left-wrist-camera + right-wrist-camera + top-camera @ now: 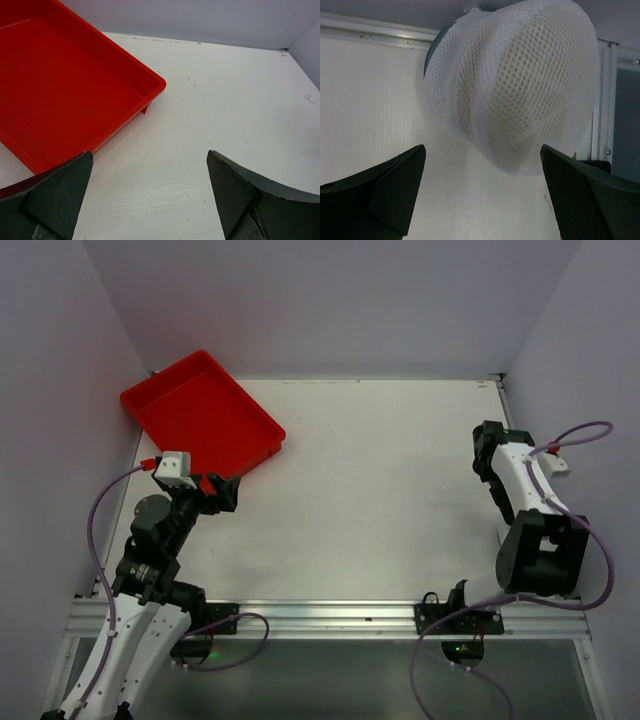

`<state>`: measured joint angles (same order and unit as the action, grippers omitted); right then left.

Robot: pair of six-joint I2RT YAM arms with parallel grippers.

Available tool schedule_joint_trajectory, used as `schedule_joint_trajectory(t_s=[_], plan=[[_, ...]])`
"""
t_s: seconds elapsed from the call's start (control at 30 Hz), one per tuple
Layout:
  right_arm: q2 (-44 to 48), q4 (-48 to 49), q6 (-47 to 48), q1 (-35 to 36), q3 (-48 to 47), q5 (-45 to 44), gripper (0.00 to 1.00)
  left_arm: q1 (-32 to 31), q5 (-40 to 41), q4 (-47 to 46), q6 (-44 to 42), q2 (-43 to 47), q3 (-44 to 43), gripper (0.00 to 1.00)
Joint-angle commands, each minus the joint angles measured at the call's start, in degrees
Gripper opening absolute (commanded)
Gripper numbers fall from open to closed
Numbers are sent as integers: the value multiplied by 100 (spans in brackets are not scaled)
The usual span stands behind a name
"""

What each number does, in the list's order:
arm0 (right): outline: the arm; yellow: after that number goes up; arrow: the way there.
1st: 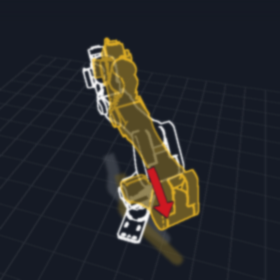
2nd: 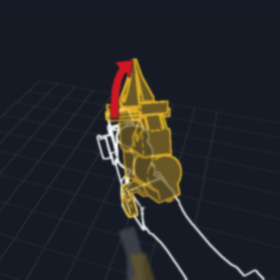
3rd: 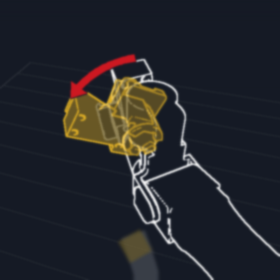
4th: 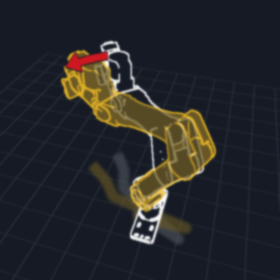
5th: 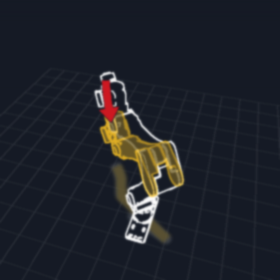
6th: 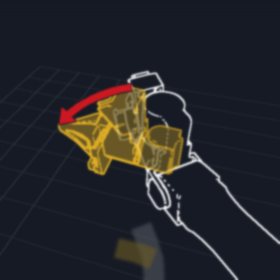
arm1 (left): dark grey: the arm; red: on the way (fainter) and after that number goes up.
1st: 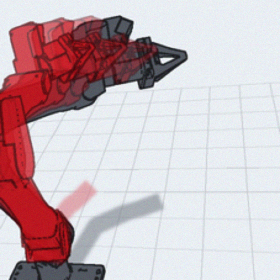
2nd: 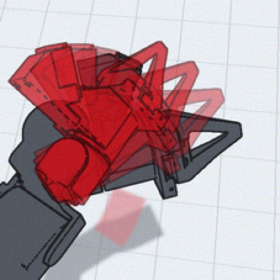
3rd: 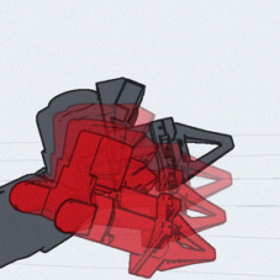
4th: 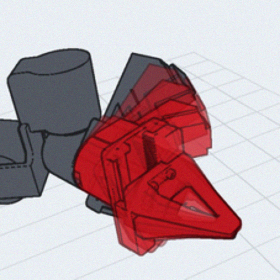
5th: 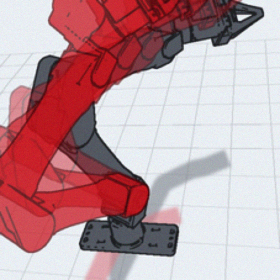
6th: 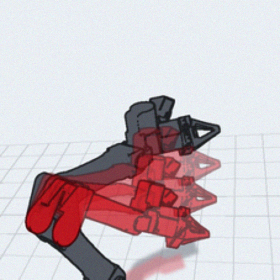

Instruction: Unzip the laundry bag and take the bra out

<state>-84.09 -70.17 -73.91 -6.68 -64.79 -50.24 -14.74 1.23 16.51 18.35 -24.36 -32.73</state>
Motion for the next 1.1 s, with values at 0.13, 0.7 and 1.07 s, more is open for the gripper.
schedule_joint_trajectory(t_s=[0.13, 0.7, 1.07], plan=[[-221, -898, -1067, -158, -227, -769, 99, -222, 114, -377, -15, 133, 118, 100], [-485, 785, 429, -536, 327, -232, 50, -231, 105, -342, -16, -51, 135, 100], [1060, 3262, 3109, 1014, 740, 2314, 0, -231, 61, -315, -42, -288, 109, 100]])
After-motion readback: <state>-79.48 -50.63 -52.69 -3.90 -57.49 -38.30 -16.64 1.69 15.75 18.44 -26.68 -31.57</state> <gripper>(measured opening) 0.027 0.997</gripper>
